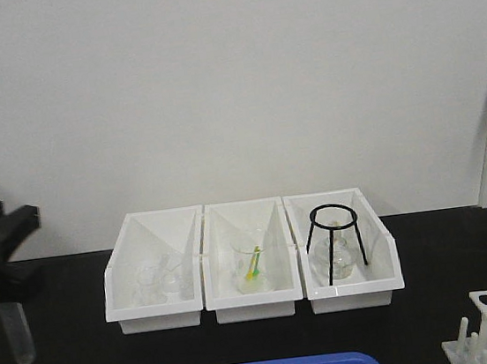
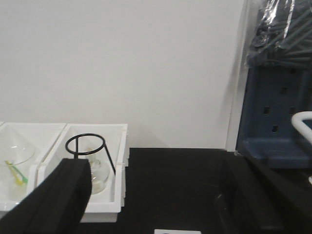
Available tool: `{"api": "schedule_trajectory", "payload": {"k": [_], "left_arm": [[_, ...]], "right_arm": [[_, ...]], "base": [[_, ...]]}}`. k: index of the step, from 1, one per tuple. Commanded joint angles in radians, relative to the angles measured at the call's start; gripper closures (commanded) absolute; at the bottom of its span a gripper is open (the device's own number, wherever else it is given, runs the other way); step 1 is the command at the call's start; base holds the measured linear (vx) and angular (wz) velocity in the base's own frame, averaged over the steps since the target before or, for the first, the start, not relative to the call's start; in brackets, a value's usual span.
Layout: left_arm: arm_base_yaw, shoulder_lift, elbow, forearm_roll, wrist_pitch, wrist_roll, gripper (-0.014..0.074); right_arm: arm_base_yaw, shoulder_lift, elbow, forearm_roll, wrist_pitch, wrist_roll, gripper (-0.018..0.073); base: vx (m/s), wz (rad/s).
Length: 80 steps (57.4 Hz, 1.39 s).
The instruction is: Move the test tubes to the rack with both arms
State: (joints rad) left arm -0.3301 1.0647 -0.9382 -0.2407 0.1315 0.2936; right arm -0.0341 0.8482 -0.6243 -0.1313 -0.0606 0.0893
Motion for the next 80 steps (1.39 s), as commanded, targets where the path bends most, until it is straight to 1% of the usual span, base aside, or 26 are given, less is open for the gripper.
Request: {"api": "schedule_trajectory", "payload": {"k": [1,4,10,19,22,23,26,37,42,48,53,62,68,75,80], "left_arm": [[-0.082,0.023,-0.038,-0.016,-0.109,-0.01,0.0618],[-0.13,0.047,-0.04,-0.016,-0.132,-0.01,0.0618],[-0.214,0.082,-0.04,-0.017,-0.182,-0.012,0.0618],[-0.324,0.119,-0.04,-0.017,-0.23,-0.012,0.0618],[-0.346,0.126,-0.04,-0.017,-0.24,-0.012,0.0618],[-0.357,0.131,-0.04,-0.017,-0.244,-0.018,0.0618],[-0.374,0.133,-0.04,-0.017,-0.25,-0.031,0.0618],[-0.42,0.133,-0.04,-0.015,-0.272,-0.062,0.0618],[-0.443,0.133,-0.04,-0.015,-0.272,-0.064,0.0618],[-0.479,0.133,-0.04,-0.015,-0.272,-0.07,0.0618],[-0.509,0.133,-0.04,-0.015,-0.272,-0.069,0.0618],[-0.553,0.133,-0.04,-0.015,-0.27,-0.069,0.0617],[-0.579,0.133,-0.04,-0.015,-0.26,-0.071,0.0617],[-0.6,0.133,-0.04,-0.015,-0.249,-0.071,0.0617],[-0.6,0.133,-0.04,-0.015,-0.247,-0.071,0.0617]], "right_arm": [[0.061,0.008,-0.032,-0.036,-0.077,-0.004,-0.0016],[0.113,0.022,-0.032,-0.051,-0.081,-0.004,-0.0016],[0.242,0.064,-0.032,-0.051,-0.097,-0.003,-0.0016],[0.444,0.139,-0.032,-0.051,-0.17,-0.003,-0.0016],[0.495,0.162,-0.032,-0.051,-0.191,-0.004,-0.0016],[0.528,0.174,-0.032,-0.051,-0.204,-0.004,-0.0016],[0.579,0.194,-0.032,-0.051,-0.224,-0.001,-0.0016],[0.735,0.265,-0.032,-0.048,-0.327,0.001,-0.0016],[0.791,0.297,-0.032,-0.047,-0.381,0.003,-0.0016],[0.833,0.331,-0.032,-0.047,-0.433,0.004,-0.0016],[0.85,0.354,-0.032,-0.047,-0.479,0.021,-0.0016],[0.849,0.37,-0.032,-0.042,-0.547,0.032,-0.0016],[0.849,0.37,-0.032,-0.042,-0.557,0.032,-0.0016],[0.848,0.37,-0.032,-0.037,-0.558,0.032,-0.0006],[0.848,0.37,-0.032,-0.035,-0.559,0.032,0.0006]], "base": [[0.0,0.0],[0.0,0.0],[0.0,0.0],[0.0,0.0],[0.0,0.0],[0.0,0.0],[0.0,0.0],[0.0,0.0],[0.0,0.0],[0.0,0.0],[0.0,0.0],[0.0,0.0],[0.0,0.0],[0.0,0.0],[0.0,0.0]]}}
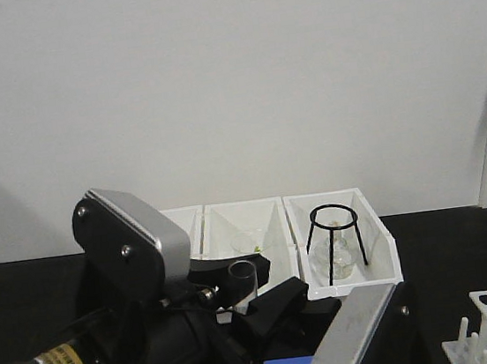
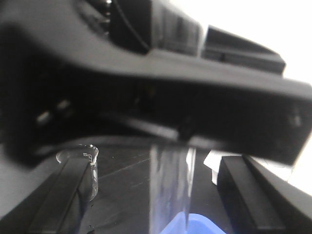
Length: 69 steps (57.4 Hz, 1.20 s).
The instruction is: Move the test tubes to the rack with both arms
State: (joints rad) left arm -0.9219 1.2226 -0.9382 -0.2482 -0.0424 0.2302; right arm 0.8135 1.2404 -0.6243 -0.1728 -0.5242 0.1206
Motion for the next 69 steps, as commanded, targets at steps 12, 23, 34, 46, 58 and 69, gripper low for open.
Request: {"api": "schedule_trajectory", "payload": {"k": [12,23,34,46,58,69], "left_arm": [[-0.008,-0.025,-0.04,-0.007,-0.067,-0.033,0.0617],[-0.008,-0.025,-0.04,-0.007,-0.059,-0.033,0.0617],[-0.008,-0.025,-0.04,-0.007,-0.043,-0.033,0.0617],[-0.008,-0.025,-0.04,-0.007,-0.043,-0.033,0.0617],[-0.008,-0.025,-0.04,-0.007,-0.045,-0.031,0.0598],[-0.008,-0.025,-0.04,-0.006,-0.044,-0.031,0.0461]], "right_arm": [[0.001,-0.022,-0.032,0.026,-0.095,0.001,0.0069],[0.001,-0.022,-0.032,0.054,-0.094,0.001,0.0255],[0.001,-0.022,-0.032,0.055,-0.094,0.001,0.0501],[0.001,-0.022,-0.032,0.055,-0.095,0.0,0.0571],[0.001,-0.022,-0.032,0.055,-0.094,-0.003,0.0568],[0.001,-0.022,-0.032,0.055,-0.091,-0.003,0.0567]], "base": [[0.0,0.0],[0.0,0.0],[0.0,0.0],[0.0,0.0],[0.0,0.0],[0.0,0.0]]}}
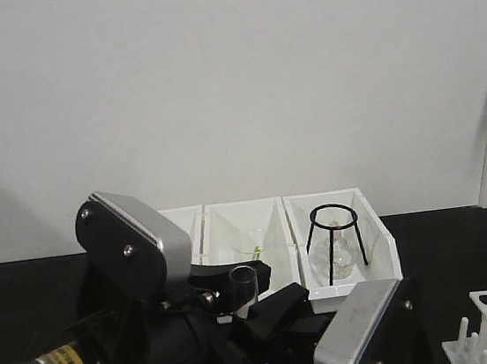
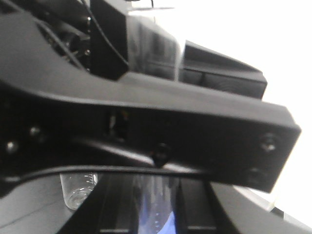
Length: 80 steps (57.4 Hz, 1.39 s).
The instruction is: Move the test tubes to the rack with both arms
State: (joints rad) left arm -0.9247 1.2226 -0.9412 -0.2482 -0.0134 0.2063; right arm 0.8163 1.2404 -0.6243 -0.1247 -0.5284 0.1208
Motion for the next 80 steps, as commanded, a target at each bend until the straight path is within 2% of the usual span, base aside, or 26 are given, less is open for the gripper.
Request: {"api": "schedule_trajectory", "payload": {"k": [1,15,23,32,53,62,68,80], "left_arm": [[-0.005,-0.025,-0.037,-0.006,-0.072,-0.007,0.0445],[-0.005,-0.025,-0.037,-0.006,-0.059,-0.009,0.0166],[-0.005,-0.025,-0.037,-0.006,-0.051,-0.009,0.0101],[-0.005,-0.042,-0.064,-0.006,-0.062,-0.009,0.0104],[-0.001,-0.081,-0.328,0.006,0.037,0.001,0.0119],[-0.001,-0.109,-0.337,0.053,0.066,0.001,0.0119],[-0.001,-0.116,-0.337,0.057,0.107,0.001,0.012],[-0.001,-0.116,-0.336,0.056,0.157,0.001,0.0124]], "right_arm": [[-0.002,-0.022,-0.032,0.007,-0.087,-0.003,0.0567],[-0.002,-0.022,-0.032,0.007,-0.085,-0.003,0.0567],[-0.002,-0.022,-0.032,0.007,-0.079,-0.003,0.0567],[-0.002,-0.022,-0.032,0.007,-0.079,-0.003,0.0567],[-0.002,-0.022,-0.032,0.007,-0.078,-0.003,0.0567],[-0.016,-0.022,-0.032,0.06,-0.078,-0.024,0.0567],[-0.084,-0.022,-0.032,0.125,-0.079,-0.071,0.0567],[-0.297,-0.022,-0.032,0.131,-0.079,-0.089,0.0566]], "base": [[0.0,0.0],[0.0,0.0],[0.0,0.0],[0.0,0.0],[0.0,0.0],[0.0,0.0],[0.0,0.0],[0.0,0.0]]}}
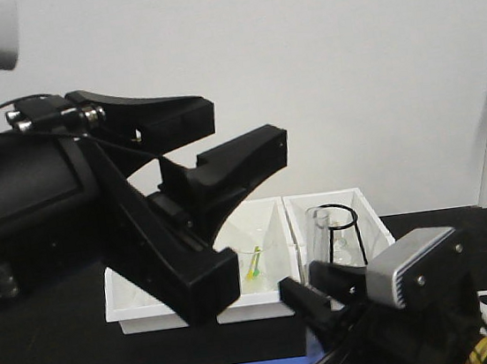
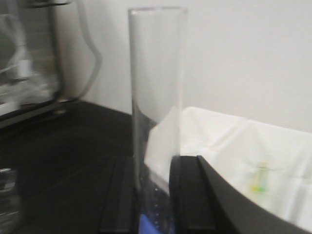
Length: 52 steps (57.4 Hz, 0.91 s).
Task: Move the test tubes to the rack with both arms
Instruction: 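Move the held tube with the right gripper above the white rack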
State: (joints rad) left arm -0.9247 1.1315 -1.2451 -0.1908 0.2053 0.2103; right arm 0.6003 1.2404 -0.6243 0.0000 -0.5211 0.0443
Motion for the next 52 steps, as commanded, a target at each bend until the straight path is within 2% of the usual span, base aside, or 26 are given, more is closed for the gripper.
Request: {"api": "schedule_trajectory", "payload": {"k": [1,10,19,28,38,45,52], "left_arm": [[-0.001,-0.024,-0.032,-0.002,-0.06,-0.003,0.0127],[-0.001,-0.024,-0.032,-0.002,-0.06,-0.003,0.0153],[-0.001,-0.024,-0.032,-0.001,-0.06,-0.003,0.0178],[-0.001,-0.024,-0.032,0.002,-0.06,-0.003,0.0186],[-0.001,-0.024,-0.032,0.073,-0.058,-0.004,0.0186],[-0.001,-0.024,-0.032,0.079,-0.051,-0.004,0.0186],[-0.001,-0.024,-0.032,0.079,-0.039,-0.003,0.0186]], "right_arm": [[-0.096,-0.022,-0.032,0.006,-0.086,-0.012,0.0566],[-0.282,-0.022,-0.032,0.0,-0.07,-0.012,0.0566],[-0.472,-0.022,-0.032,-0.049,-0.042,-0.012,0.0566],[-0.614,-0.022,-0.032,-0.055,-0.042,0.014,0.0566],[-0.685,-0.022,0.006,-0.086,-0.083,0.034,0.0566],[-0.689,-0.022,0.124,-0.117,-0.244,0.033,0.0566],[-0.697,-0.022,0.232,-0.102,-0.446,0.014,0.0566]], "base": [[0.0,0.0],[0.0,0.0],[0.0,0.0],[0.0,0.0],[0.0,0.0],[0.0,0.0],[0.0,0.0]]}}
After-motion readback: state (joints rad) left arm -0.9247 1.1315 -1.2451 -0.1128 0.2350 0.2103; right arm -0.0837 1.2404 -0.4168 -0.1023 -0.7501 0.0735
